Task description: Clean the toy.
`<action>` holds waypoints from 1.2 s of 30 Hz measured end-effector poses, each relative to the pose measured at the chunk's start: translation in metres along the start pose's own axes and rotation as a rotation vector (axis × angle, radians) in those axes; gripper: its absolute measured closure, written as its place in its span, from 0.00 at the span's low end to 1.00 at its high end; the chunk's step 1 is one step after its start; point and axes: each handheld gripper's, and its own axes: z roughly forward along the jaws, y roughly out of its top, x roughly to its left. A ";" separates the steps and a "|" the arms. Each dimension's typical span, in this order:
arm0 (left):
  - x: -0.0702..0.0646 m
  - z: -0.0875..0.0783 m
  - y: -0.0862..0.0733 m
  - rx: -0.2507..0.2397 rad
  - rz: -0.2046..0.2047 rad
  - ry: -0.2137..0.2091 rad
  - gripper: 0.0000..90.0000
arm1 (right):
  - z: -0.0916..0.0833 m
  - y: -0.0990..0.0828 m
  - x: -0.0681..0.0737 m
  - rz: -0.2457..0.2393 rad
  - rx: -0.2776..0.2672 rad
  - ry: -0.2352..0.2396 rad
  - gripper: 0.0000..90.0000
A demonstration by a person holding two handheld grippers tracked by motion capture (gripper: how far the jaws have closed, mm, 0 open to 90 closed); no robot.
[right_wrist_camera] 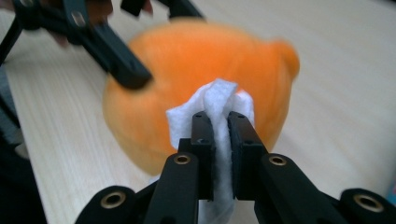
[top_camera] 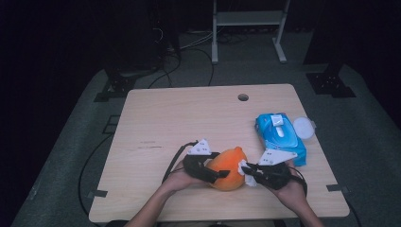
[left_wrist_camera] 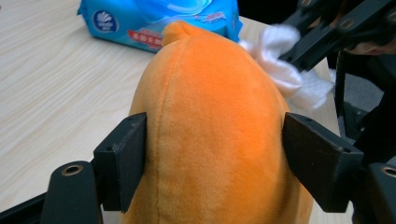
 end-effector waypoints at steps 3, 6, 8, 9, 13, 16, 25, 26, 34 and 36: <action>-0.008 0.003 0.003 0.017 0.049 0.012 0.28 | -0.001 0.009 0.010 -0.052 -0.035 -0.005 0.90; -0.014 0.004 0.004 0.029 0.088 0.021 0.28 | -0.002 0.011 0.008 -0.053 -0.039 -0.005 0.90; -0.015 0.004 0.004 0.024 0.087 0.013 0.29 | -0.005 0.008 0.000 -0.025 -0.044 -0.013 0.90; -0.015 0.004 0.004 0.024 0.095 0.008 0.29 | -0.005 0.008 0.000 -0.025 -0.044 -0.013 0.90; -0.021 0.006 0.006 0.028 0.130 -0.017 0.29 | -0.013 0.002 -0.017 0.020 -0.029 -0.090 0.90; -0.028 0.010 0.008 0.035 0.161 -0.018 0.29 | -0.015 0.006 -0.013 0.016 -0.047 -0.077 0.90; -0.008 -0.003 0.007 -0.011 0.072 -0.054 0.18 | -0.013 0.008 -0.010 -0.032 -0.029 -0.054 0.90; -0.004 -0.001 0.004 0.000 0.044 -0.066 0.18 | -0.014 0.007 -0.012 -0.028 -0.025 -0.058 0.90; -0.022 0.010 0.006 0.039 0.117 -0.033 0.28 | -0.006 0.021 0.015 -0.082 -0.048 0.010 0.90; -0.023 0.009 0.006 0.044 0.123 -0.030 0.28 | -0.004 0.023 0.020 -0.103 -0.040 0.016 0.90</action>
